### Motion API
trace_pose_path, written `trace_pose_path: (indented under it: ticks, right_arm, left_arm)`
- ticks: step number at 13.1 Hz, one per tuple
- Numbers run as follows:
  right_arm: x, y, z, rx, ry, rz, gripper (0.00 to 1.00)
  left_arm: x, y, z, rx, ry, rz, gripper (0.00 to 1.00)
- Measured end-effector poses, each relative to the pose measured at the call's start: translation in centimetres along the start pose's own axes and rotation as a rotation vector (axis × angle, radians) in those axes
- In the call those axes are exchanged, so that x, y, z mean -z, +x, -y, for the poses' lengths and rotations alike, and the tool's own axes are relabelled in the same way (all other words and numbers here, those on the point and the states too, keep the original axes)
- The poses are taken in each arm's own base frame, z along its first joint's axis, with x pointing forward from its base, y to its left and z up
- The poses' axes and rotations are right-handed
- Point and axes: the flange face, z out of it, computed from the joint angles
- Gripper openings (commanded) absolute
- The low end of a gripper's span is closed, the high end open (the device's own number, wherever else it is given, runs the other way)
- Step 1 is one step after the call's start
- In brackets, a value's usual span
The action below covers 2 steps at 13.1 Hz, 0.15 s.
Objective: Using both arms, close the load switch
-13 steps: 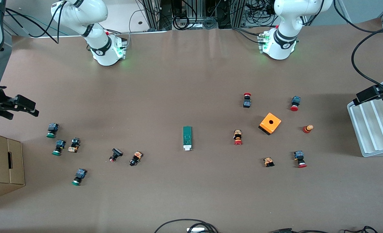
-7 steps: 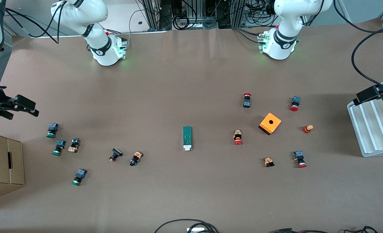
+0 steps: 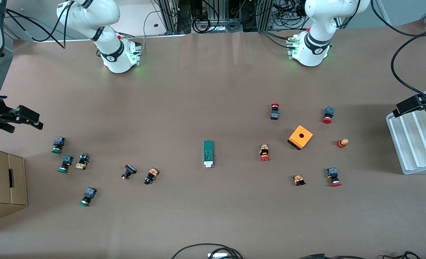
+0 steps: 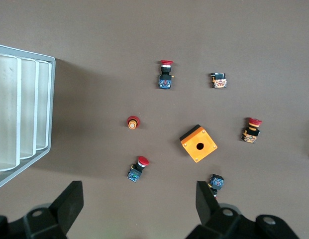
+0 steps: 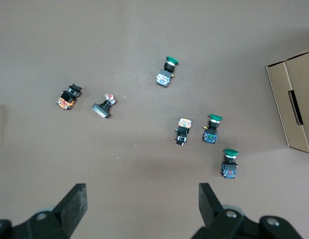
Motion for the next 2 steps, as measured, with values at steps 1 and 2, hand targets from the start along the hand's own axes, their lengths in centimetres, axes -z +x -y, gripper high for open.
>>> trace_pose_path:
  ticks: [1,2]
  right_arm:
    - [0.00,0.00,-0.03,-0.001,0.000,0.000,1.00]
    - [0.00,0.00,-0.04,-0.001,0.000,0.000,1.00]
  left_arm:
    - [0.00,0.00,0.00,0.000,0.000,0.000,1.00]
    - [0.00,0.00,0.00,0.000,0.000,0.000,1.00]
